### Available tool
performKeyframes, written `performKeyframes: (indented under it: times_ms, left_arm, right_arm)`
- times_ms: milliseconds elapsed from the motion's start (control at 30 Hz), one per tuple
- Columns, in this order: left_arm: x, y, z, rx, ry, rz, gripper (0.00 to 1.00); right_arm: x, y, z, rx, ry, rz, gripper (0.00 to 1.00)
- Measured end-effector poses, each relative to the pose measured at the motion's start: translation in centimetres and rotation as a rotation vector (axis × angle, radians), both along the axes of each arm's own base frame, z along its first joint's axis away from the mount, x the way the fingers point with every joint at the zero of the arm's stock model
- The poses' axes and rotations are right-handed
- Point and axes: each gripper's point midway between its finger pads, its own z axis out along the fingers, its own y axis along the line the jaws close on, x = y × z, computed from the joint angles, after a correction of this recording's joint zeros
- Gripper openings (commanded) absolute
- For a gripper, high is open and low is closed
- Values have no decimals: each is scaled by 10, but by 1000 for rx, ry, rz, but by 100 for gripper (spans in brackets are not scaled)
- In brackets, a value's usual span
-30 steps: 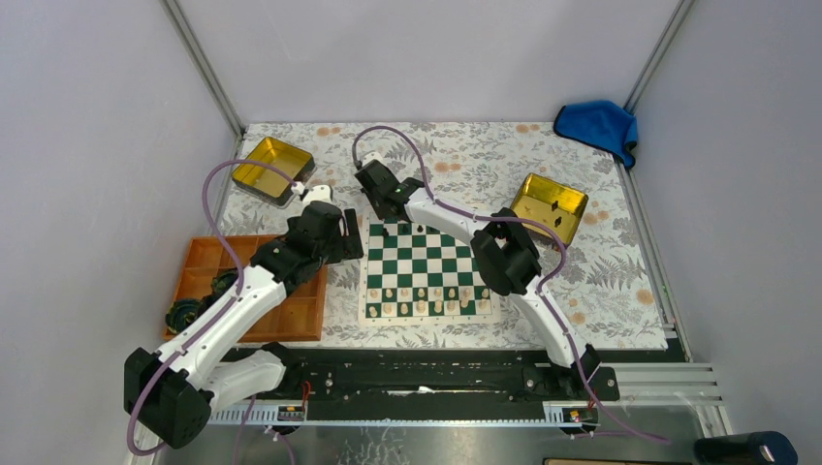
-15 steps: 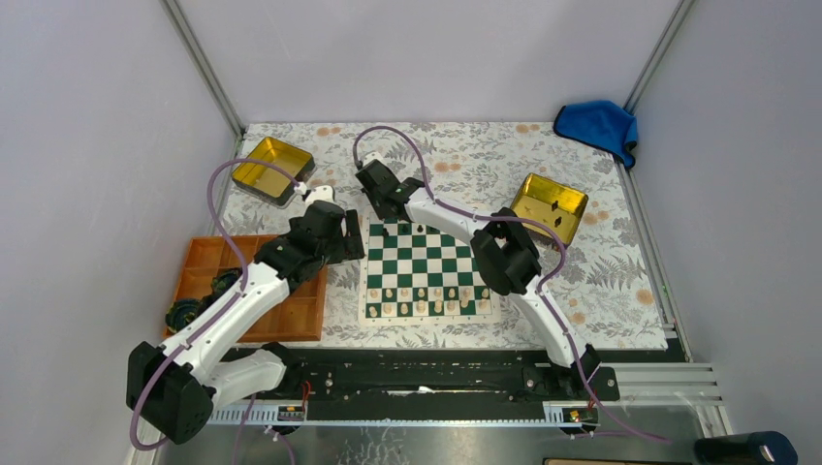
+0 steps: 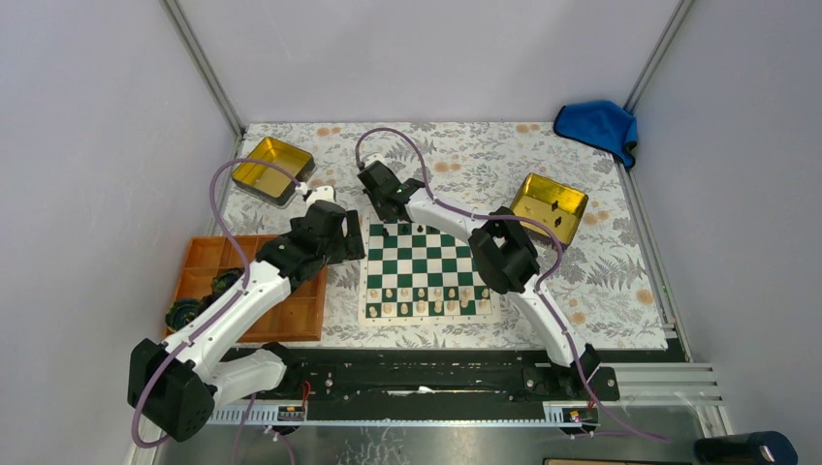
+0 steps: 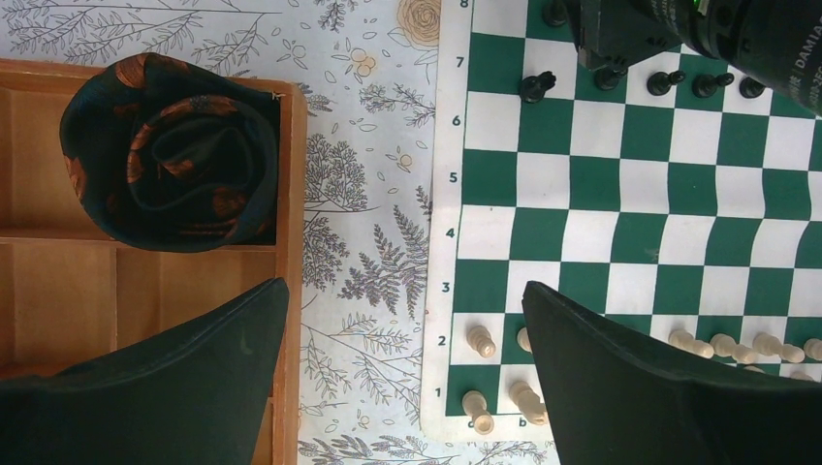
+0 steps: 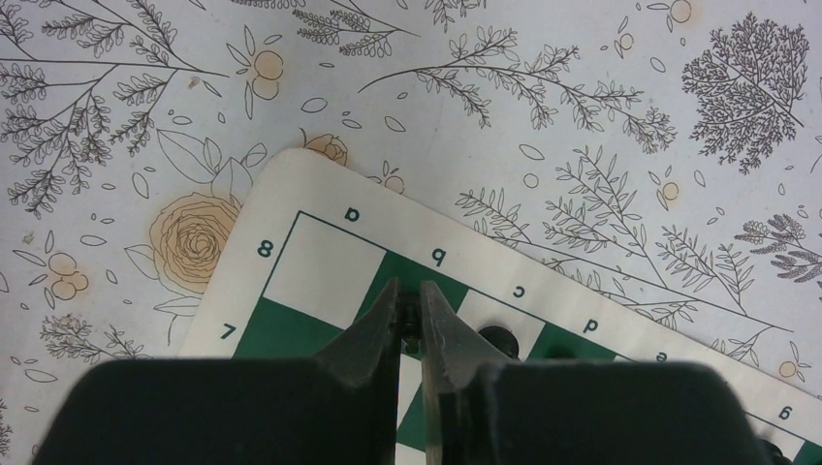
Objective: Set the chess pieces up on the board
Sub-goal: Place the chess piece on the chessboard.
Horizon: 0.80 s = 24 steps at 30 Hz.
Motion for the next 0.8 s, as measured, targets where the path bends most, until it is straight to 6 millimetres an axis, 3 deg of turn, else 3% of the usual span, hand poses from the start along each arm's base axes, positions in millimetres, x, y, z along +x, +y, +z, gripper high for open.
performKeyframes:
  times_ms: [267,800]
  left_arm:
    - [1,0,-4,12,12,-5,99]
    - [3,-1,1,12,2,-10,99]
  right_arm:
    - [0,2,0,12,6,10,32]
    - [1,2,2,8,0,18,35]
